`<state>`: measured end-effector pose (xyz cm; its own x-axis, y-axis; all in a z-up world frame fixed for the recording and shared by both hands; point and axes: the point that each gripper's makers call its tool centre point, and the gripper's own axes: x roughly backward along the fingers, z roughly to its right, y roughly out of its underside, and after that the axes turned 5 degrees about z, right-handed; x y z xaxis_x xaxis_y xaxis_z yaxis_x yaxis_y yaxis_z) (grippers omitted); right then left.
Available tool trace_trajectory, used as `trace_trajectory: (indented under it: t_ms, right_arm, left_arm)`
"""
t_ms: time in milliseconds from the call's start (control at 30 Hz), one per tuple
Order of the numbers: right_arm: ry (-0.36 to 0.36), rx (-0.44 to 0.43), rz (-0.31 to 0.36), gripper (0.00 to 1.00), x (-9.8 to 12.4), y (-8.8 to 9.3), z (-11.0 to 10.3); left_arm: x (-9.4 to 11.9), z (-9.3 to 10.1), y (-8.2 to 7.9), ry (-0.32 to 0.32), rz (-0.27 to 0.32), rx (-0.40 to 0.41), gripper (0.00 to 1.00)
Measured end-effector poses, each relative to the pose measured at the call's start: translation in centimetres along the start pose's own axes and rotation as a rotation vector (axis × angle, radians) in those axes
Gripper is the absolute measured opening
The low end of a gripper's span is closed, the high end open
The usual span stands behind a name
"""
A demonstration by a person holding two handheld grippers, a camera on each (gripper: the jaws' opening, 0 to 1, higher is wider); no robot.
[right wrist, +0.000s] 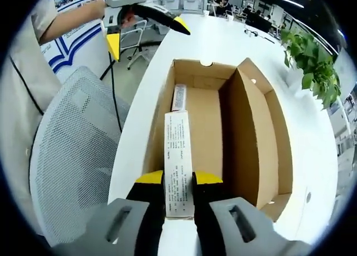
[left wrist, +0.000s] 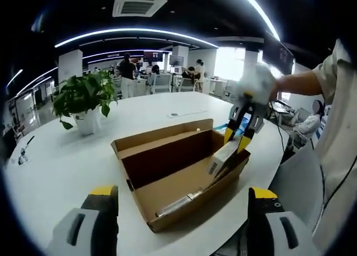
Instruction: Operate the shoe box by opening the lid, removing the specified soft item, and placing it in the target area until the item is outside and the box remains undamaged.
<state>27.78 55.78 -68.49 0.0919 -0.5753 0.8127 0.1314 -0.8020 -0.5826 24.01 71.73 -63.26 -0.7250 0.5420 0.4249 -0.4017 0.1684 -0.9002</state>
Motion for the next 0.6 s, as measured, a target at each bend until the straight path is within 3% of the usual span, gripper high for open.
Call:
trace_trajectory:
  t_ms: [600]
  right_arm:
    - [0.021, 0.031, 0.054, 0.16, 4.1, -0.8, 0.3]
  left_arm:
    - [-0.8, 0.8, -0.9, 0.019, 0.005, -0.008, 0.99]
